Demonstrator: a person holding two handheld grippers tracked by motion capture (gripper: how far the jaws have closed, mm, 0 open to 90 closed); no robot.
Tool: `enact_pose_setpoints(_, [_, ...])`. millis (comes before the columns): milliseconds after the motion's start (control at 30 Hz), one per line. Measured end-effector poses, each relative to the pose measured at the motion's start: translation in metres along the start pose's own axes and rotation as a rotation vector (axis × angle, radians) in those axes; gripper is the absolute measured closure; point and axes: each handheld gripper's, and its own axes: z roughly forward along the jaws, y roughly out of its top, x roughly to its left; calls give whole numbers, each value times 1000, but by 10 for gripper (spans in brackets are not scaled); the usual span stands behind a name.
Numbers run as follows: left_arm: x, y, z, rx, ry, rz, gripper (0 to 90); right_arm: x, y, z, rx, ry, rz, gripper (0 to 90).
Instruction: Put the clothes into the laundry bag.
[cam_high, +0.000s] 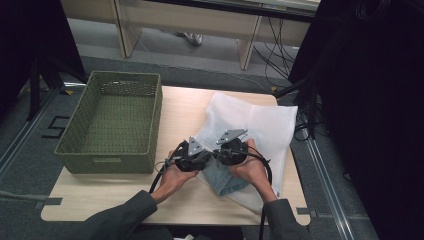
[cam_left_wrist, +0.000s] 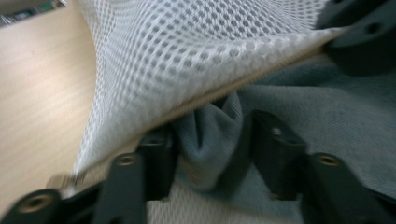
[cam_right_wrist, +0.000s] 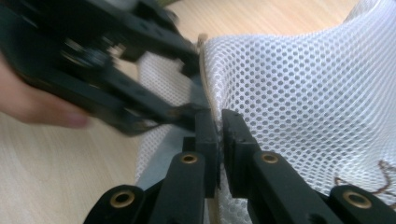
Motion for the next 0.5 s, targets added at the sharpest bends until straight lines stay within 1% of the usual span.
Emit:
enact_pose_setpoints(33, [0,-3,-5,-1,-24,-30,435,0,0,1,13,17,-1,861])
enact_pose_setpoints(67, [1,-5,-10,25,-51,-32,390,2,-1,2,13,18,12,860])
enact_pose_setpoints(100, [1,-8,-15,42,-64,-12,347,2,-1,3,15,10,5,860])
enact_pose_setpoints(133, [1,-10,-17,47,-59,9,305,3,0,4,15,-2,0,860])
enact_pose_setpoints(167, [0,-14,-20,60,-66,16,292,4,0,3,16,6,-6,860])
enact_pose_setpoints(200, [0,-16,-21,66,-67,27,290,5,0,2,19,16,-1,860])
enact_pose_setpoints(233, [-1,-19,-21,81,-68,44,293,6,0,2,17,14,0,860])
enact_pose_setpoints(267, [-5,-21,-17,97,-69,56,304,5,1,2,13,17,-6,861])
enact_pose_setpoints(300, [-7,-22,-13,114,-76,63,333,6,1,2,8,24,-9,861])
enact_pose_setpoints(333, [-11,-23,-7,102,-67,57,393,6,2,1,16,22,-26,861])
enact_pose_setpoints(367, [-13,-21,-5,126,-60,88,472,7,1,2,12,34,-23,861])
enact_pose_setpoints(400, [-18,-20,1,110,-42,80,564,8,2,2,11,27,-24,861])
enact_pose_setpoints(433, [-18,-18,5,114,-46,108,651,8,2,2,23,38,-29,862])
enact_pose_setpoints(467, [-21,-15,12,67,-34,57,725,9,2,1,24,53,-23,862])
enact_pose_setpoints(500, [-23,-14,16,41,-29,15,767,10,1,2,15,48,-28,862])
